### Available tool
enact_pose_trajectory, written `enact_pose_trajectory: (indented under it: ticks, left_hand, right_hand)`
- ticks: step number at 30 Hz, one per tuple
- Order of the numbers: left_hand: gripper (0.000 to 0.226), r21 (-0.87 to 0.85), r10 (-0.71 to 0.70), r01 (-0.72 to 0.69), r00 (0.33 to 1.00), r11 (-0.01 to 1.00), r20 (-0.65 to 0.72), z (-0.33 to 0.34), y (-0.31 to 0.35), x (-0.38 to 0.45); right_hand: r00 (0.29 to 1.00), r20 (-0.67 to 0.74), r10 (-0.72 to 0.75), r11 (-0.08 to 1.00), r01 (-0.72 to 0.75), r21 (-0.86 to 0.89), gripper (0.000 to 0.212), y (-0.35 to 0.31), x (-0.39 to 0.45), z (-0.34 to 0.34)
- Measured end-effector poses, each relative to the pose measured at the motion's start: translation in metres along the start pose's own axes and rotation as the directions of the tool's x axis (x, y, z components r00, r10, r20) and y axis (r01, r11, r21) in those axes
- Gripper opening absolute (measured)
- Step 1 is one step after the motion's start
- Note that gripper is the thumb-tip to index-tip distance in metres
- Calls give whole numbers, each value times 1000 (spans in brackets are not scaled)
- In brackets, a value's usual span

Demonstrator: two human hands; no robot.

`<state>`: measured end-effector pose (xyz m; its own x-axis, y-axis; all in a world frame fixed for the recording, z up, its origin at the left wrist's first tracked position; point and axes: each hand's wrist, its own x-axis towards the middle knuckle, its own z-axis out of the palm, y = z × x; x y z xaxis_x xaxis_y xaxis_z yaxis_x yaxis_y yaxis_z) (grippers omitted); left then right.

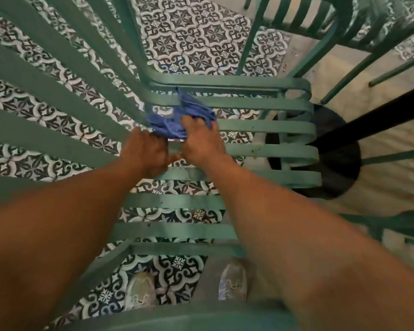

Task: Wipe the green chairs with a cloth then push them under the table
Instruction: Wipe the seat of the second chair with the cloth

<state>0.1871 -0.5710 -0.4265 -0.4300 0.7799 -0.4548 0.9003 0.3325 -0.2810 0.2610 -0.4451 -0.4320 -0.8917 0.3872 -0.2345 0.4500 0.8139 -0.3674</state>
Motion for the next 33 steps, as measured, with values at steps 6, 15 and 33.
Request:
enact_pose_trajectory:
  ticks: [6,15,33]
  left_hand:
    - [103,-49,1,-3,999,999,-36,7,-3,6]
    - [43,-103,42,-69,969,992,-242,12,-1,3]
    - [20,-143,-36,22,994,990,-101,8,-1,7]
  right_hand:
    - [854,-155,497,858,-510,-59,57,174,-84,-81]
    - [995,104,5,996,-14,84,51,-26,-7,11]
    - [997,52,60,990,-53,-131,48,-40,-29,11]
